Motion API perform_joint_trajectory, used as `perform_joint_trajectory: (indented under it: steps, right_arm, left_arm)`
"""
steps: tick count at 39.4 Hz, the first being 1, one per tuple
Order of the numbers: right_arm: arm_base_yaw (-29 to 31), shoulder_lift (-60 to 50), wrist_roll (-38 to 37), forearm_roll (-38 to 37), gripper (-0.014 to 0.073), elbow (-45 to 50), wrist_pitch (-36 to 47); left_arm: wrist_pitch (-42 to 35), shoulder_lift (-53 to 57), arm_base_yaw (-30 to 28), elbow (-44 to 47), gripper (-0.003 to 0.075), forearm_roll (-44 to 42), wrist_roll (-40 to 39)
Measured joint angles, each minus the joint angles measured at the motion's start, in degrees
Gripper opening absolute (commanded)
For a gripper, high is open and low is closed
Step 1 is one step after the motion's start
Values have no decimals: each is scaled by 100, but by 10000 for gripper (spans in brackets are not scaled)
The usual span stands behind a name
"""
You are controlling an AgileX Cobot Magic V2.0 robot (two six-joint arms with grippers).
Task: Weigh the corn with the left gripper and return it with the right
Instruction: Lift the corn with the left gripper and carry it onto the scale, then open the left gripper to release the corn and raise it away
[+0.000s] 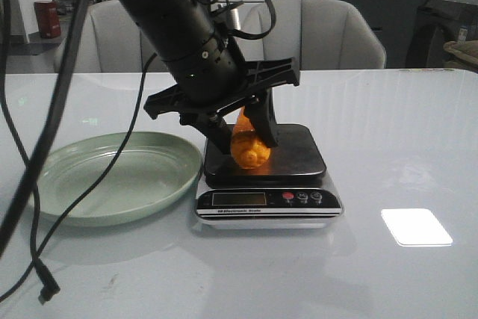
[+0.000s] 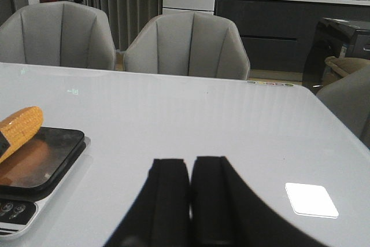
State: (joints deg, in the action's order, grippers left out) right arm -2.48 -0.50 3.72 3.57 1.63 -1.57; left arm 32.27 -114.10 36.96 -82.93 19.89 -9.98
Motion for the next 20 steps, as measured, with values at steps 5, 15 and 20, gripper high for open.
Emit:
perform_joint_trajectory:
  steps: [5, 15, 20]
  right_arm:
    - [0, 0, 0, 0, 158, 0, 0]
    - [0, 0, 0, 0, 158, 0, 0]
    - [0, 0, 0, 0, 158, 0, 0]
  left_arm:
    - [-56, -49, 51, 0, 491, 39, 0]
    - [-45, -86, 72, -56, 490, 73, 0]
    - [93, 7, 72, -56, 490, 73, 24]
